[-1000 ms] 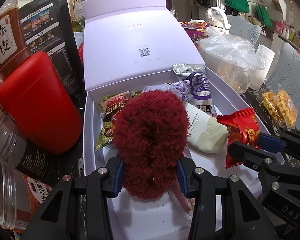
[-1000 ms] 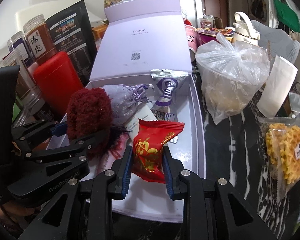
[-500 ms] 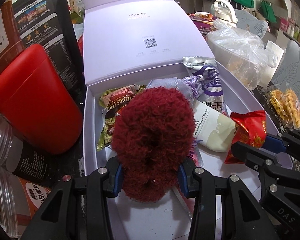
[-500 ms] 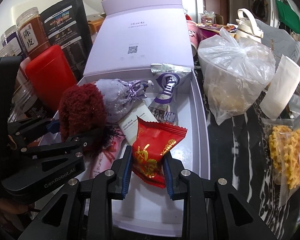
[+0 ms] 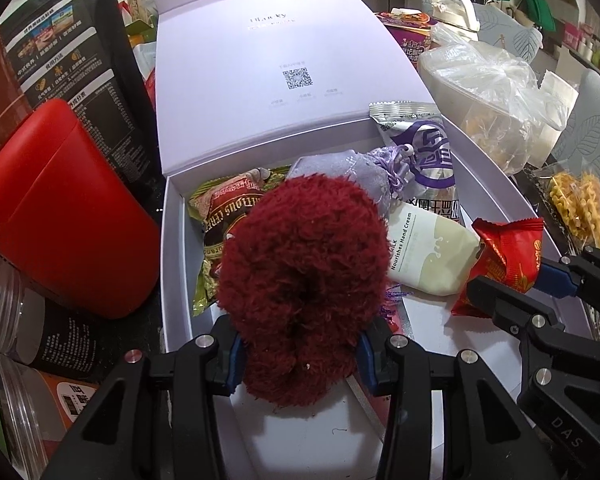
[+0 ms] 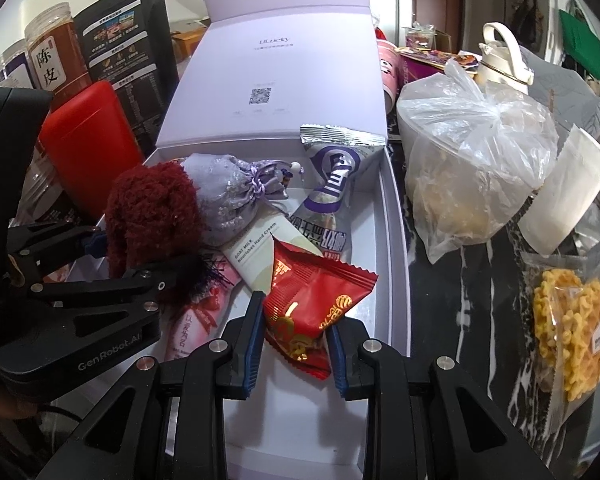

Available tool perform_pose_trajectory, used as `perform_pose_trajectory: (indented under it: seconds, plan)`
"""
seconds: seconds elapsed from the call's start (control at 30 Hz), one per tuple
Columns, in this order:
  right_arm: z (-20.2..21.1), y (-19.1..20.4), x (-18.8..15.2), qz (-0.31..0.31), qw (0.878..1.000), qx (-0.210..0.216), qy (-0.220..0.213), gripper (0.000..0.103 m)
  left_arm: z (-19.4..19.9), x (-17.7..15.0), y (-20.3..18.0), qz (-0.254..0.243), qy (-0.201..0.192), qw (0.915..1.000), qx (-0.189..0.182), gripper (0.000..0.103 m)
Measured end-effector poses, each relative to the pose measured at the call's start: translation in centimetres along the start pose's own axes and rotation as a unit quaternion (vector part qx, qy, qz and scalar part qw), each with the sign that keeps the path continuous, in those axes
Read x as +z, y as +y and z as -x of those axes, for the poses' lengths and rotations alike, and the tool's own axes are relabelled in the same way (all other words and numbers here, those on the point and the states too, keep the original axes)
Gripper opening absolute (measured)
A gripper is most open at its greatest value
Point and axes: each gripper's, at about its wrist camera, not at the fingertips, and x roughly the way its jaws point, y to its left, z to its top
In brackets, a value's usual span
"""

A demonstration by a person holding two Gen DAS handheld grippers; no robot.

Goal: Organize soft objects
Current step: 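Open both grippers to release the scrunchie and packet in the box, then withdraw both grippers up and away from the white box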

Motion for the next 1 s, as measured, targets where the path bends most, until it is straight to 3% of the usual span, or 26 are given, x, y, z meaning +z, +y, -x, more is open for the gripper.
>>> perform_pose_trajectory:
  seconds: [0.23, 0.3, 0.33, 0.63, 1.0]
  plan:
    - [0.5, -0.3, -0.1, 0.001, 1.0, -0.014, -0.002, 0.034, -0.5, 0.1, -1.4, -0.01, 0.005, 0.9997, 0.021, 0.057]
    - [0.9, -0.3, -0.1, 0.003, 1.0, -0.015, -0.006, 0.039, -0.6, 0.1, -1.7, -0.012, 0.006, 0.9996, 0.024, 0.077]
    - [1.0, -0.3, -0.1, 0.003, 1.0, -0.015, -0.007, 0.04, -0.8, 0.2, -1.9, -0.012, 0.008, 0.9996, 0.024, 0.08]
    - [2.9, -0.3, -0.3, 0.011, 0.999, -0.034, -0.032, 0.053, 0.1, -0.2, -2.7, -0.005, -0.007, 0.9999, 0.014, 0.08]
    - [4.1, -0.8, -0.4, 0.0, 0.999, -0.032, -0.036, 0.053, 2.1, -1.2, -2.1, 0.006, -0.022, 0.9997, -0.002, 0.08]
